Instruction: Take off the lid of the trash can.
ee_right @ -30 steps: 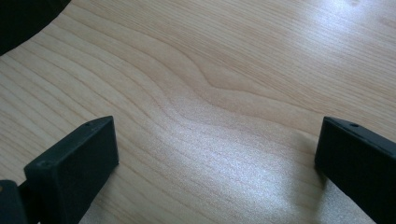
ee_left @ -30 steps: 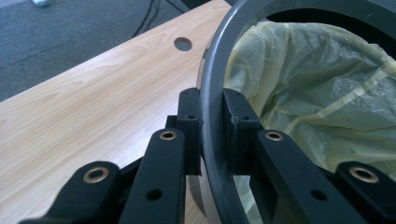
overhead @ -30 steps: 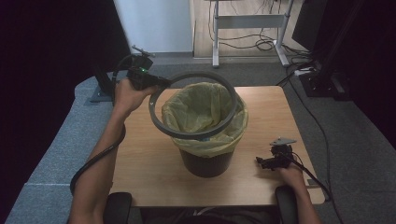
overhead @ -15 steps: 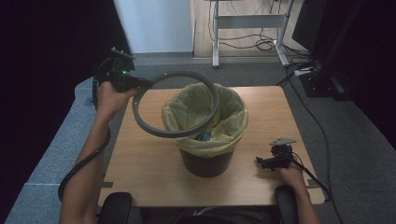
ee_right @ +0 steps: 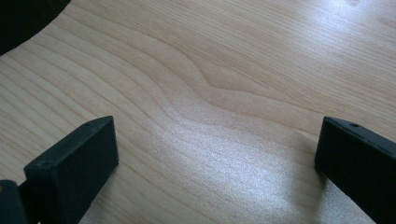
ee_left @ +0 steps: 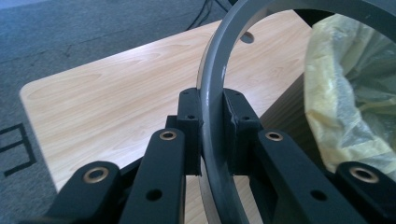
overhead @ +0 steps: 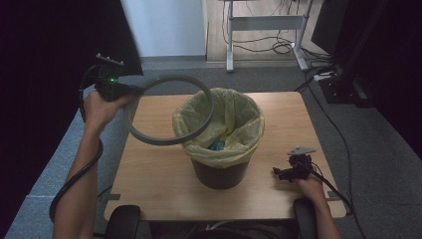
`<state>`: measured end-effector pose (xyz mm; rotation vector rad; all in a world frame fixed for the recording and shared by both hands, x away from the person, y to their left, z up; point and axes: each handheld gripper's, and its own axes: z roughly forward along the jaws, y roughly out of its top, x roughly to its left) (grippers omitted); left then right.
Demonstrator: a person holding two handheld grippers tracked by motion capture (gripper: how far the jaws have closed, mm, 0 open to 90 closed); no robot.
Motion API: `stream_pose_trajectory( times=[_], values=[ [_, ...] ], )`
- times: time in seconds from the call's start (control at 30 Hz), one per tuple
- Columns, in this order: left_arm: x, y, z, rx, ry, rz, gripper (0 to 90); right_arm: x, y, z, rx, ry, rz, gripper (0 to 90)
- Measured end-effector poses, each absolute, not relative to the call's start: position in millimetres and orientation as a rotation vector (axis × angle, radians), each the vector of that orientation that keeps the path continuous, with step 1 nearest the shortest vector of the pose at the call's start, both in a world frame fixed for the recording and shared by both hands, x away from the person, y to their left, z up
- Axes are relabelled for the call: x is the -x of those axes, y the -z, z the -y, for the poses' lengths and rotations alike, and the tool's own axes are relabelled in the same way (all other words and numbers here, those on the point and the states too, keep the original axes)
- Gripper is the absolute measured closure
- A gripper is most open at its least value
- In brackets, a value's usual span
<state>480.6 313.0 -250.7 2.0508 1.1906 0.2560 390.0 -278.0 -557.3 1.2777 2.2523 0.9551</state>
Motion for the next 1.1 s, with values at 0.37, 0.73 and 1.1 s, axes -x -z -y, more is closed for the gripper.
stream_pose_trajectory(
  times=[0.37,0.73,1.1],
  values=[
    [-473.8,256.5,-349.6,-2.004,-0.295,-1.276,78.6,-389.9,557.3,278.0,-1.278,-0.955,-2.252,0.0],
    [-465.5,264.3,-383.4,-1.957,-0.325,-1.353,78.6,-389.9,557.3,278.0,-1.278,-0.955,-2.252,0.0],
    [-458.7,275.3,-409.9,-1.916,-0.327,-1.416,78.6,-389.9,557.3,278.0,-1.278,-0.954,-2.252,0.0]
  ],
)
